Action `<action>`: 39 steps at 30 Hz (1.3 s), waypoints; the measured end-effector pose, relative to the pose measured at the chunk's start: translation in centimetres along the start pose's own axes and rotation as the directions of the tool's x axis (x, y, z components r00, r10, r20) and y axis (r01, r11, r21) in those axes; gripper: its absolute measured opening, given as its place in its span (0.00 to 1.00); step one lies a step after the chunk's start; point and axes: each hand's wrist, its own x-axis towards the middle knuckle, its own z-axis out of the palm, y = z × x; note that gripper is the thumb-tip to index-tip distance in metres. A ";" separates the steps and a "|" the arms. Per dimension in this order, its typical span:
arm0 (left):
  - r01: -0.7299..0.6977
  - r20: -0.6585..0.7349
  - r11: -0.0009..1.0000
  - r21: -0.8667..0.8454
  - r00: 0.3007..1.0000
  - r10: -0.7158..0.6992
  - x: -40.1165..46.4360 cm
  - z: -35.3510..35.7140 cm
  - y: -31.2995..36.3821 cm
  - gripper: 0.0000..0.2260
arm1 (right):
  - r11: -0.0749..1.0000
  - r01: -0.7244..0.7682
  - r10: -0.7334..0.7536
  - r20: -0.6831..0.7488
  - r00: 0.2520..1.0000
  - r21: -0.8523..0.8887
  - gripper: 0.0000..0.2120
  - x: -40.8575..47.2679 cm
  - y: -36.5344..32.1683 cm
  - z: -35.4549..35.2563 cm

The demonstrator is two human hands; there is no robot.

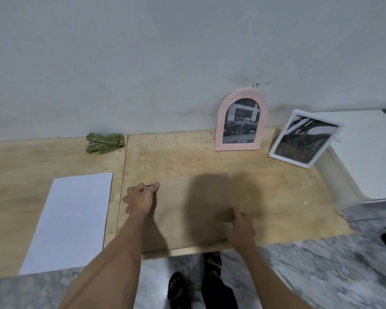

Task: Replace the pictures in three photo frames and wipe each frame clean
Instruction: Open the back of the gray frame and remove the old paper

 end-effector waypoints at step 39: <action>-0.125 0.194 0.926 0.356 0.979 0.058 -16.1 27.2 1.5 0.12 | 0.962 -0.217 0.240 -0.135 0.961 0.164 0.05 13.3 20.2 -23.3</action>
